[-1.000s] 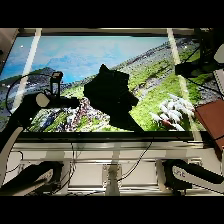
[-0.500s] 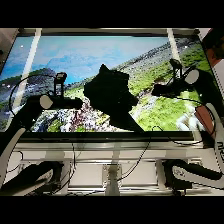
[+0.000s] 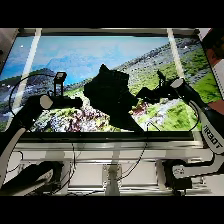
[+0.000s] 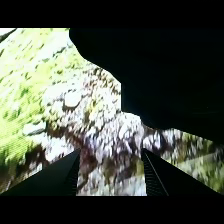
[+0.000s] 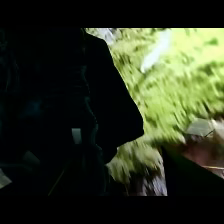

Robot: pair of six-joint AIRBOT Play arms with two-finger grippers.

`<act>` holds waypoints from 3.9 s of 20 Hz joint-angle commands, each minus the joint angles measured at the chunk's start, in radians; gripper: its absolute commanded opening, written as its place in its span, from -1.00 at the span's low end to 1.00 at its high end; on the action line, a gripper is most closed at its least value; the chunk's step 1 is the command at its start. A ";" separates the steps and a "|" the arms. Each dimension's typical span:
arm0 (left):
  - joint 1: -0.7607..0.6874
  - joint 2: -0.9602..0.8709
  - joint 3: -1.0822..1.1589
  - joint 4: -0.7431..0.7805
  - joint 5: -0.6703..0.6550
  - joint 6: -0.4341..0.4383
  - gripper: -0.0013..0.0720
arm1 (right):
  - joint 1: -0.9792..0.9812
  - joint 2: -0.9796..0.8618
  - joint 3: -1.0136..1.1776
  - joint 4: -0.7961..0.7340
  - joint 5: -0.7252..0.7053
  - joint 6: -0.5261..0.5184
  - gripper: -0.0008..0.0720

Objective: Fold the clothes and pants, and hang the long-sleeved shirts on hangers.

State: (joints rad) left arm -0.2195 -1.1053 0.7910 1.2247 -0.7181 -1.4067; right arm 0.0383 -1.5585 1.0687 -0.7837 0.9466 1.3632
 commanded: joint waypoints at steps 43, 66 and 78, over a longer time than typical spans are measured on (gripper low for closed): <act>-0.386 -0.375 0.017 -0.695 0.126 0.179 -0.88 | 0.036 0.081 0.537 -0.032 -0.054 0.011 -0.87; 0.580 0.158 0.217 -0.139 0.319 0.248 -0.88 | -0.325 0.196 0.726 -0.648 0.417 0.109 -0.87; 0.489 -0.091 0.219 -0.111 0.750 0.243 -0.88 | -0.324 0.197 0.408 -0.555 -0.057 0.118 -0.87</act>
State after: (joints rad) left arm 0.3122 -1.1690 1.0080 1.1069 -0.2188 -1.1591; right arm -0.2863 -1.3632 1.5051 -1.4067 1.0756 1.4773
